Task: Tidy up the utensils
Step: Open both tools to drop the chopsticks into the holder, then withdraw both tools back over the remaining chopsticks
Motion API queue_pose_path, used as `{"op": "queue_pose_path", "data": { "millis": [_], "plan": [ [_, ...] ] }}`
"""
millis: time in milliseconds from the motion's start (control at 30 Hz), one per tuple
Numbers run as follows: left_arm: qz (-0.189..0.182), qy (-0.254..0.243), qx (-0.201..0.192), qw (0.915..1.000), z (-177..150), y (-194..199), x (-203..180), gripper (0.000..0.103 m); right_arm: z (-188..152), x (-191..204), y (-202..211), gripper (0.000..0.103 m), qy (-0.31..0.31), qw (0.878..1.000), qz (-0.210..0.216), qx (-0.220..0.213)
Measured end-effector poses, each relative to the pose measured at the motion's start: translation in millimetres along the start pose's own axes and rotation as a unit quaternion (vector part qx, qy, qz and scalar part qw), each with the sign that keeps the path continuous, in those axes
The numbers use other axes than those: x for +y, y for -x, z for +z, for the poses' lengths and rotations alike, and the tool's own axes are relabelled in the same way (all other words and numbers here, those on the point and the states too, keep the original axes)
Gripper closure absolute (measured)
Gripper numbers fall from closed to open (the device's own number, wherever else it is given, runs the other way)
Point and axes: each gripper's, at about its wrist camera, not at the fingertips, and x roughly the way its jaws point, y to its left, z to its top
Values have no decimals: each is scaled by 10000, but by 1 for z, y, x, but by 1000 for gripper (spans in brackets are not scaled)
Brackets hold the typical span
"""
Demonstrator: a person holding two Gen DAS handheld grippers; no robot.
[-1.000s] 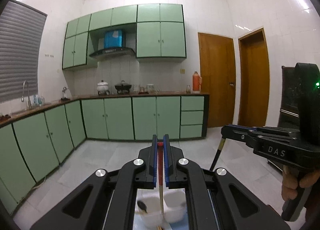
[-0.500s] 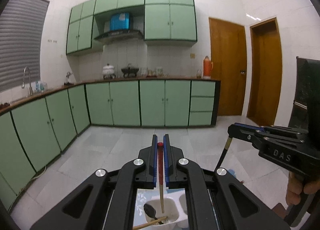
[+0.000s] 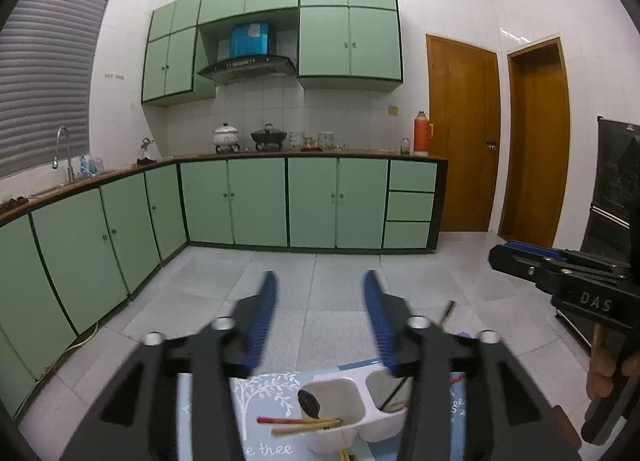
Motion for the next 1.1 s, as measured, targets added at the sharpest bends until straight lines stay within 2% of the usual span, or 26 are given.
{"op": "queue_pose_path", "data": {
  "millis": [33,67,100,133,167,233,433,567,767,1100],
  "plan": [
    [7,0,-48,10000,-2,9,0,46,-3,-1,7,53,-35,10000,-29,-35],
    [18,1,-75,10000,-2,13,0,39,-7,-2,15,41,-93,9999,-71,-86],
    [50,0,-140,9999,-7,25,0,34,-11,-2,22,35,-156,9997,-114,-128],
    [52,-2,-173,9998,-9,30,0,33,-16,-3,30,26,-227,9995,-151,-178],
    [46,-12,-192,9998,-13,37,0,30,-23,-4,38,19,-293,9991,-190,-223],
    [48,23,-223,9997,-23,53,1,24,-36,-3,50,15,-330,9989,-235,-230],
    [116,-32,-61,9999,-62,87,-1,20,-84,7,75,11,-209,9988,-430,-82],
    [113,14,215,9997,-96,101,-2,19,-121,18,84,10,-112,9985,-527,110],
    [231,77,674,9974,-146,107,1,19,-177,27,88,10,-178,9975,-579,371],
    [367,109,1504,9879,-226,102,10,19,-259,47,75,10,-344,9937,-642,853]
  ]
}}
